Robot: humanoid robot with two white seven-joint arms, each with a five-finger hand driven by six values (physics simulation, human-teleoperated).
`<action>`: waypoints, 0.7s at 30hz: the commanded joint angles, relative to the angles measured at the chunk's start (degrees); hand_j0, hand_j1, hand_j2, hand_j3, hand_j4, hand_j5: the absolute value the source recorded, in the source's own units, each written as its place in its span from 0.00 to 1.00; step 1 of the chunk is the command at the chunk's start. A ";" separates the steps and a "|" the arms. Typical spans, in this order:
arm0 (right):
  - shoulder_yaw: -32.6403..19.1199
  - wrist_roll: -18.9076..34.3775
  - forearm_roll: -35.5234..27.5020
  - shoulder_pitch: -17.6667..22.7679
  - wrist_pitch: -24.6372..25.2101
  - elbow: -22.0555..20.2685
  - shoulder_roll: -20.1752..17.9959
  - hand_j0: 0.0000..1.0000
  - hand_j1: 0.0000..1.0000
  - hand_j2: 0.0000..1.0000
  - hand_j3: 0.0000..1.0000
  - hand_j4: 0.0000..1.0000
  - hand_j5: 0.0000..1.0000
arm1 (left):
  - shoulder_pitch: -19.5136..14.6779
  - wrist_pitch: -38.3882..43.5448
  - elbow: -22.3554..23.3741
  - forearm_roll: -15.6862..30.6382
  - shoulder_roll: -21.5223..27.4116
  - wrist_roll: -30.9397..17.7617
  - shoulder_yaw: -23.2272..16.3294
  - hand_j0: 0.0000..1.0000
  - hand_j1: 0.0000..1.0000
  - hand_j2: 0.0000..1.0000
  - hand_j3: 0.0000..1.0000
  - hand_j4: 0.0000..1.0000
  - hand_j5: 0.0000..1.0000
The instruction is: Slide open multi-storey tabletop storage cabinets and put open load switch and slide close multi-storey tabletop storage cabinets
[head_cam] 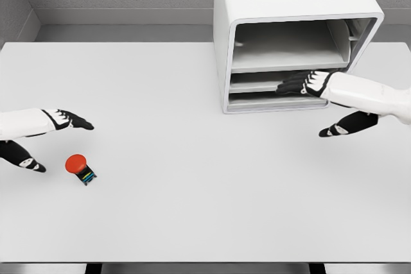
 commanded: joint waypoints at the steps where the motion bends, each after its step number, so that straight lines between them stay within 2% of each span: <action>1: 0.28 -0.18 -0.44 0.00 0.14 -0.02 0.12 1.00 1.00 1.00 1.00 1.00 1.00 | 0.00 0.15 -0.81 0.67 0.21 0.09 0.02 1.00 1.00 1.00 1.00 1.00 1.00; 2: 0.54 -0.44 -0.53 -0.70 0.14 -0.02 0.12 1.00 1.00 1.00 1.00 1.00 1.00 | 0.00 0.15 -0.81 0.67 0.30 0.09 -0.07 1.00 1.00 1.00 1.00 1.00 1.00; 4: 4.32 -4.13 -0.53 -4.13 0.14 0.07 -0.06 1.00 1.00 1.00 1.00 1.00 1.00 | 0.09 0.15 -1.07 0.49 0.74 0.09 -0.07 1.00 1.00 1.00 1.00 1.00 1.00; 6: 4.32 -4.49 -0.53 -6.33 0.14 0.15 0.12 1.00 1.00 1.00 1.00 1.00 1.00 | 0.35 0.15 -1.16 0.05 0.74 0.09 -0.16 1.00 1.00 1.00 1.00 1.00 1.00; 7: 4.68 -4.49 -0.53 -6.59 0.14 0.15 0.12 1.00 1.00 1.00 1.00 1.00 1.00 | 0.26 0.15 -1.16 -0.12 0.65 0.09 -1.91 1.00 1.00 1.00 1.00 1.00 1.00; 10: 6.69 -4.49 -0.53 -7.82 0.14 0.59 0.29 1.00 1.00 1.00 1.00 1.00 1.00 | 0.09 0.15 -1.16 -1.79 0.30 0.09 -2.09 1.00 1.00 1.00 1.00 1.00 1.00; 13: 8.98 -3.78 0.53 -10.11 0.14 2.09 -0.14 1.00 1.00 1.00 1.00 1.00 1.00 | 0.26 0.15 -1.25 -3.20 -0.14 0.09 -2.18 1.00 1.00 1.00 1.00 1.00 1.00; 15: 8.98 -3.61 5.01 -10.63 0.14 2.44 -0.67 1.00 1.00 1.00 1.00 1.00 1.00 | 0.44 0.15 -1.51 -4.17 -0.75 0.09 -2.18 1.00 1.00 1.00 1.00 1.00 1.00; 17: 9.16 -1.24 5.62 -12.13 0.14 2.26 -2.52 1.00 1.00 1.00 1.00 1.00 1.00 | 0.44 0.15 -1.42 -4.87 -1.37 0.09 -2.18 1.00 1.00 1.00 1.00 1.00 1.00; 21: 9.42 0.79 5.80 -14.41 0.14 2.44 -2.69 1.00 1.00 1.00 1.00 1.00 1.00 | 0.53 0.15 -1.51 -5.66 -3.04 0.09 -2.18 1.00 1.00 1.00 1.00 1.00 1.00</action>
